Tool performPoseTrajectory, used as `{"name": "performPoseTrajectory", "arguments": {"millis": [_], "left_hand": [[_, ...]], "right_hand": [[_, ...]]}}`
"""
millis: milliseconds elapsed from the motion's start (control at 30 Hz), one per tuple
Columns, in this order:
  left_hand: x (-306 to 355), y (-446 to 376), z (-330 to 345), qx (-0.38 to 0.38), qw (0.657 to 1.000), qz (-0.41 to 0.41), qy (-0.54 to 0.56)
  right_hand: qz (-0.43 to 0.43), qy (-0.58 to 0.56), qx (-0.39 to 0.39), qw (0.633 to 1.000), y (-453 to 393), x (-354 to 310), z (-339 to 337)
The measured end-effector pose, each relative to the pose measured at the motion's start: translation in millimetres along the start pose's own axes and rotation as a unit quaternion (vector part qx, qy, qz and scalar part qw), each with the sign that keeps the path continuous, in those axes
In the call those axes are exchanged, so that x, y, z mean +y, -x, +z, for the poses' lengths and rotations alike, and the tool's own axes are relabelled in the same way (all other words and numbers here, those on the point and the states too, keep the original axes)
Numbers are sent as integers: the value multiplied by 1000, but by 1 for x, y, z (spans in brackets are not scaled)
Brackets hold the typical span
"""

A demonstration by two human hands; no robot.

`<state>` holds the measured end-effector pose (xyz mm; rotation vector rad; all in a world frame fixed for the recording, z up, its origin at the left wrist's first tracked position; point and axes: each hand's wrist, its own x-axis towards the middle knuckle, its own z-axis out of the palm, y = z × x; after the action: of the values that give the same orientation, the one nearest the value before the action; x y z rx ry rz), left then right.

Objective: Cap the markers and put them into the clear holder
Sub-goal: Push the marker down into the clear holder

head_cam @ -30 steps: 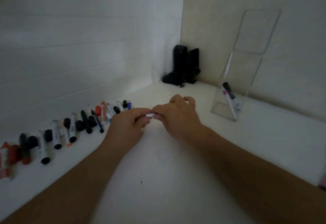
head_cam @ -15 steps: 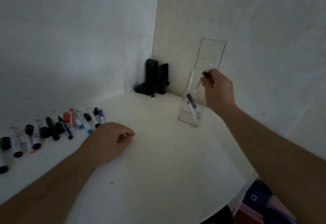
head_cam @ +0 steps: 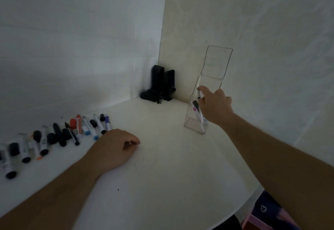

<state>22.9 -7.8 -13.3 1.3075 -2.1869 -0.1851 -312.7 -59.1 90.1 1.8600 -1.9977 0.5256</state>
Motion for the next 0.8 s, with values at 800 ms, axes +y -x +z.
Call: {"name": "performPoseTrajectory", "arguments": {"millis": [800], "left_hand": [[-12, 6, -23, -43, 989, -89, -108]], "right_hand": [[-193, -328, -245, 892, 16, -228, 90]]}}
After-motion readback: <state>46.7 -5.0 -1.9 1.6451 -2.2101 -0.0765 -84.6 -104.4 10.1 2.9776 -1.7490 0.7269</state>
